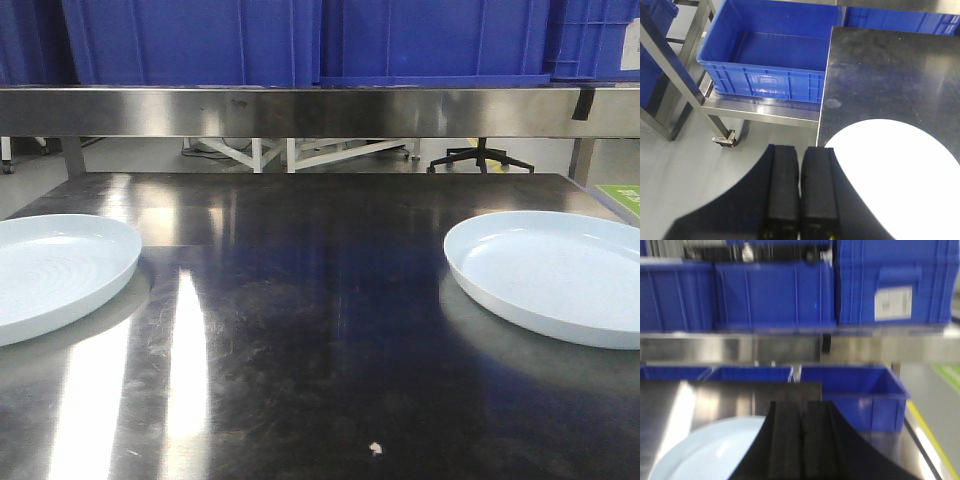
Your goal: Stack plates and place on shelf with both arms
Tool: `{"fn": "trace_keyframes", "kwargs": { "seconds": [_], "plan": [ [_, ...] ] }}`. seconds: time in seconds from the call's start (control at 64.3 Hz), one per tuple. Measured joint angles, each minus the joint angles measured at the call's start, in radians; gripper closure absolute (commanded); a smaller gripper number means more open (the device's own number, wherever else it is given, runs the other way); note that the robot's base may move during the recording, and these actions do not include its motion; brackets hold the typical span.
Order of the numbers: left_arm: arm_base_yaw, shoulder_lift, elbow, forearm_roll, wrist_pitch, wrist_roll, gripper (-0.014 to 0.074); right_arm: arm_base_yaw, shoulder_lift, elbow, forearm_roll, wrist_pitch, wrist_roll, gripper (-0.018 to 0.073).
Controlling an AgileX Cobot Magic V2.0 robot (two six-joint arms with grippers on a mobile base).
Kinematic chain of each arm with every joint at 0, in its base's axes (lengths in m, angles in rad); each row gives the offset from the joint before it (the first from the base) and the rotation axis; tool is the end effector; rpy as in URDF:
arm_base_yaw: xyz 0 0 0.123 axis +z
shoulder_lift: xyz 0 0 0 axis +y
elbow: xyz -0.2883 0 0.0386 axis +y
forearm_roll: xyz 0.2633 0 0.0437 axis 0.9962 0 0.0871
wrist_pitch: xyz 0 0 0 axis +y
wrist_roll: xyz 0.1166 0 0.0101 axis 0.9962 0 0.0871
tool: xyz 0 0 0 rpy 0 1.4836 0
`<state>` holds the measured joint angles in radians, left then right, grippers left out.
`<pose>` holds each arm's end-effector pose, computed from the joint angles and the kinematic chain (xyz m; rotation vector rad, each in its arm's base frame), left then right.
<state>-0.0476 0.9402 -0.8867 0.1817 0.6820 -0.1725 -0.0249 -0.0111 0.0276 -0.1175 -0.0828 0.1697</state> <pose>0.2200 0.0029 0.3386 -0.0448 2.2069 0.0825 0.0910 -0.0011 0.2155 0.0469 1.4172 0.0298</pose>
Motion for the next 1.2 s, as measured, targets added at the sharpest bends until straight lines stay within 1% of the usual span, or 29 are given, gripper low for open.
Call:
{"fn": "trace_keyframes", "kwargs": {
  "seconds": [0.062, 0.171, 0.28, 0.373, 0.466, 0.56, 0.731, 0.808, 0.886, 1.197],
  "plan": [
    [0.0, 0.0, 0.0, -0.003, 0.002, 0.0, 0.0501, 0.0, 0.0, -0.034, 0.004, 0.034, 0.0, 0.0539],
    [0.0, 0.0, 0.0, -0.004, 0.002, 0.0, 0.0501, 0.007, 0.043, -0.158, 0.029, 0.201, 0.009, 0.0539],
    [0.0, 0.0, 0.0, -0.004, 0.003, 0.0, 0.0501, 0.021, 0.195, -0.307, 0.035, 0.326, 0.014, 0.0539],
    [-0.015, 0.0, 0.0, -0.004, 0.003, 0.0, 0.0501, 0.025, 0.373, -0.4, 0.038, 0.348, 0.015, 0.0539],
    [-0.036, 0.0, 0.0, -0.004, 0.003, 0.0, 0.0501, 0.025, 0.572, -0.466, 0.037, 0.31, 0.015, 0.0539],
    [-0.047, 0.0, 0.0, -0.005, 0.003, 0.0, 0.0501, 0.025, 0.756, -0.511, 0.039, 0.209, 0.015, 0.0539],
    [-0.049, 0.0, 0.0, -0.005, 0.003, 0.0, 0.05, 0.025, 0.974, -0.549, 0.039, 0.034, 0.019, 0.0539],
    [-0.049, 0.0, 0.0, -0.005, 0.003, 0.0, 0.0501, 0.025, 1.015, -0.548, 0.039, -0.018, 0.021, 0.0539],
    [-0.049, 0.0, 0.0, -0.005, 0.004, 0.0, 0.0501, 0.025, 1.028, -0.548, 0.039, -0.041, 0.022, 0.0539],
    [-0.049, 0.0, 0.0, -0.005, 0.012, 0.0, 0.0501, 0.025, 1.028, -0.549, 0.039, -0.095, 0.026, 0.0539]
  ]
}}
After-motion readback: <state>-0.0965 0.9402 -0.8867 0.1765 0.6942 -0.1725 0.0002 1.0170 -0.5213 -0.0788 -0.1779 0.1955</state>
